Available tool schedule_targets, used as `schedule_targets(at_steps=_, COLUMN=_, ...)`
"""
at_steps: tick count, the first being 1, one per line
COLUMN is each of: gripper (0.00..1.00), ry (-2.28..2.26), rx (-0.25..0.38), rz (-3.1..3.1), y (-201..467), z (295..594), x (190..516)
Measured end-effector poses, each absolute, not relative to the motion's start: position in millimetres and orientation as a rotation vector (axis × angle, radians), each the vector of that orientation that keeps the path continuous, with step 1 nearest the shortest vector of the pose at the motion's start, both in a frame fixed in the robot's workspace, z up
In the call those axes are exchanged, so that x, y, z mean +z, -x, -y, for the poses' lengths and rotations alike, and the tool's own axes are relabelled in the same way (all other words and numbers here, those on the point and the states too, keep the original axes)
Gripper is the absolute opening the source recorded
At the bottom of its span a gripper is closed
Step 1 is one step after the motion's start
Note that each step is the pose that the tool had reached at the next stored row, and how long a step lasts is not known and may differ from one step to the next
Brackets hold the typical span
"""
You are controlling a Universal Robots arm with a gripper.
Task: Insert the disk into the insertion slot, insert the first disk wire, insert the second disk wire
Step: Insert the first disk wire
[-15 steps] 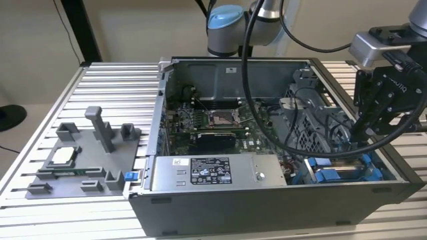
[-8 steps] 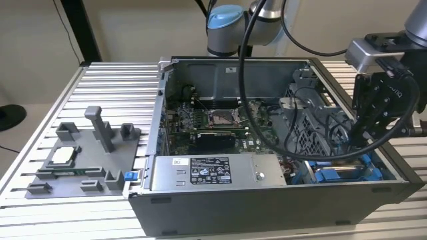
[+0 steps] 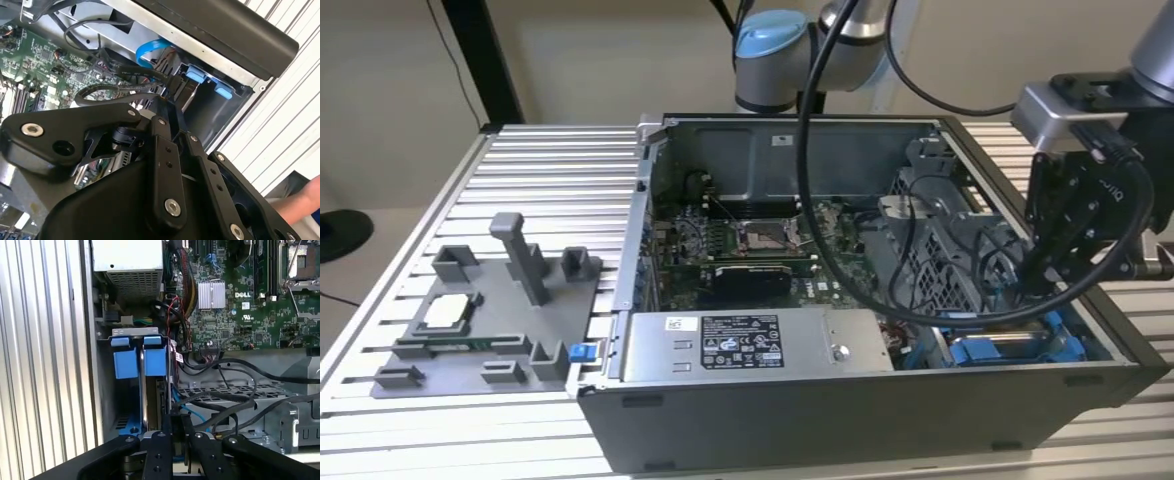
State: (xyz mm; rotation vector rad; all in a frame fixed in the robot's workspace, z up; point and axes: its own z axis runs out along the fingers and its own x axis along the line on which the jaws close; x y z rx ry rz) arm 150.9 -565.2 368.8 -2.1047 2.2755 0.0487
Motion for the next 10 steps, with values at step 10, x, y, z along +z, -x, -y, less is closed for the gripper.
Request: schedule_targets(at_steps=10, gripper=0.00, ry=2.074, rx=0.054, rz=-2.305, y=-152.1, z=569.5, x=360.9)
